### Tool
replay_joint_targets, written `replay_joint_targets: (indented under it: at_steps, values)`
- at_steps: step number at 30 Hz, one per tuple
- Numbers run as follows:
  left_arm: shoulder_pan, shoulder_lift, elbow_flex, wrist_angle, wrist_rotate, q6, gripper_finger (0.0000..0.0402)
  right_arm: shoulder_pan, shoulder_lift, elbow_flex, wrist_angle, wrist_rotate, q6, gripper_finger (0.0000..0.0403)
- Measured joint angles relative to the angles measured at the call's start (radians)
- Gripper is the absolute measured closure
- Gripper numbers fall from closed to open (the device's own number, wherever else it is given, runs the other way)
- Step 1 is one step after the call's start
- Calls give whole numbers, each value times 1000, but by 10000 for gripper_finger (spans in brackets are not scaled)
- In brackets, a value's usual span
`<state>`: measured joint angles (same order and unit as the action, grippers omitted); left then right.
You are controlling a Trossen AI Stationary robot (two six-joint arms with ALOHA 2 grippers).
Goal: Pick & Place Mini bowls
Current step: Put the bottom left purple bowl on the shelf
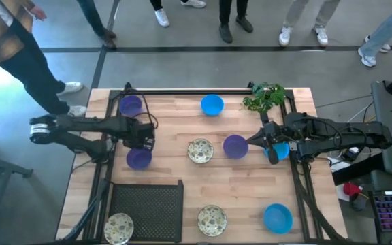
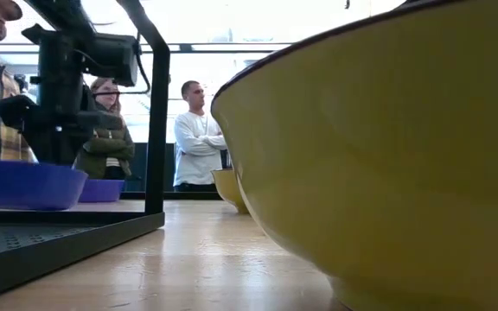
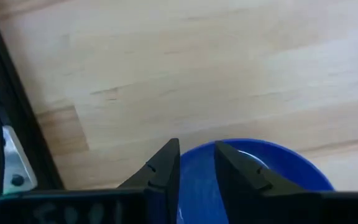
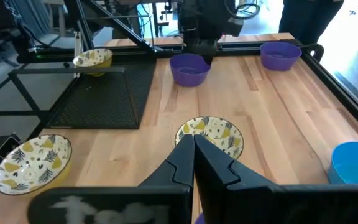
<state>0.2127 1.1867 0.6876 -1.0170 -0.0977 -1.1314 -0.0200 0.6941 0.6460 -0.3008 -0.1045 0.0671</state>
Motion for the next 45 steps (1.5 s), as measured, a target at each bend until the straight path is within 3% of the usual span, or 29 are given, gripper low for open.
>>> replay_joint_targets:
  at_steps: [14, 33, 45]
  values:
    - [3, 7, 17, 5, 55, 80, 308, 0, 0, 0, 0, 1, 0, 394]
    - [3, 7, 28, 15, 92, 407, 308, 0, 0, 0, 0, 1, 0, 394]
    - [3, 9, 27, 15, 84, 495, 308, 0, 1, 0, 0, 1, 0, 394]
